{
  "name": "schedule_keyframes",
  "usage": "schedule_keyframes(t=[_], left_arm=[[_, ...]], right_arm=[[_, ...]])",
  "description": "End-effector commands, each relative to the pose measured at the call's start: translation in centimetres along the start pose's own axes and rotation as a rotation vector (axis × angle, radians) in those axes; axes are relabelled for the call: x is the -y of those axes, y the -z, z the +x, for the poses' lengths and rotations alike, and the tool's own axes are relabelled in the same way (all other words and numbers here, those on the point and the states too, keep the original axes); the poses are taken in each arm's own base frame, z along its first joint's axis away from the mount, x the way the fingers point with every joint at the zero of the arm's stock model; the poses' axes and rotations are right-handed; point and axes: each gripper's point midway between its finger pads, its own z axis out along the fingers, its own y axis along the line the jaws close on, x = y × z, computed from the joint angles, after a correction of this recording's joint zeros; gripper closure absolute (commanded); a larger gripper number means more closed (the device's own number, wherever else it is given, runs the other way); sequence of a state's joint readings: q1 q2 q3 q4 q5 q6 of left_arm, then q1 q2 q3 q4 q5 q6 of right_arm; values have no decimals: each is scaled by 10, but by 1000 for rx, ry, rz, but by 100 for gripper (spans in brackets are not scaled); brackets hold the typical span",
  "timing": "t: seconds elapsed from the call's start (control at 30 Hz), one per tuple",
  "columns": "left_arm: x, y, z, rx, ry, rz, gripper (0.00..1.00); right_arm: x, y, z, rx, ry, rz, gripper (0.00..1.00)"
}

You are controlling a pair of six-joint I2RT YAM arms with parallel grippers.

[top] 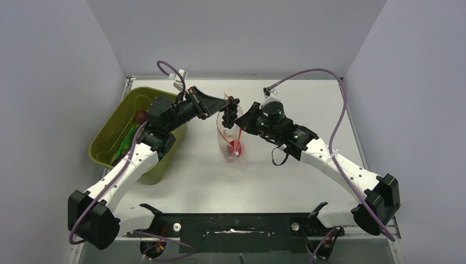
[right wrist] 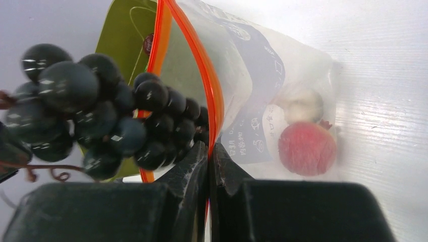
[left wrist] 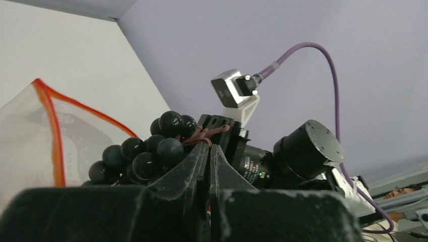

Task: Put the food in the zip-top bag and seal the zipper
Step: Place the fake fruit in the zipper food storage bag.

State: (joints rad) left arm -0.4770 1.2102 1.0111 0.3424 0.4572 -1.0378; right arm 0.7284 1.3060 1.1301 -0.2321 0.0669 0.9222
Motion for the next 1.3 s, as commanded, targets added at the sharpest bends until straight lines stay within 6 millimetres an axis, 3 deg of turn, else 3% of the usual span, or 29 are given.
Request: schedule_keyframes(t=[0.0,0.27,0.67,0.93,1.13,1.17,1.27], left_arm=[[-3,-1,-8,44,-59,-23,100],[-35,3,-1,23,-88,-156,100],[-63,6,18,-42,-62,-255,100],[-70,3,42,-105,-21,-263,100],[-68,4,43,-109,-20,-262,100],[-67,4,42,-108,-23,-260,98],[-63,5,39,-114,-39,-264,78]], right_arm=[[-25,11,-20,72,-5,-89,100],[-26,12,-22,79,-2,-88,100],[-26,10,-21,78,1,-89,100],[-25,10,-19,73,4,-93,100],[-23,12,-18,77,1,-92,100],[-22,12,-18,77,1,-92,100],[-20,14,-18,82,2,-88,100]])
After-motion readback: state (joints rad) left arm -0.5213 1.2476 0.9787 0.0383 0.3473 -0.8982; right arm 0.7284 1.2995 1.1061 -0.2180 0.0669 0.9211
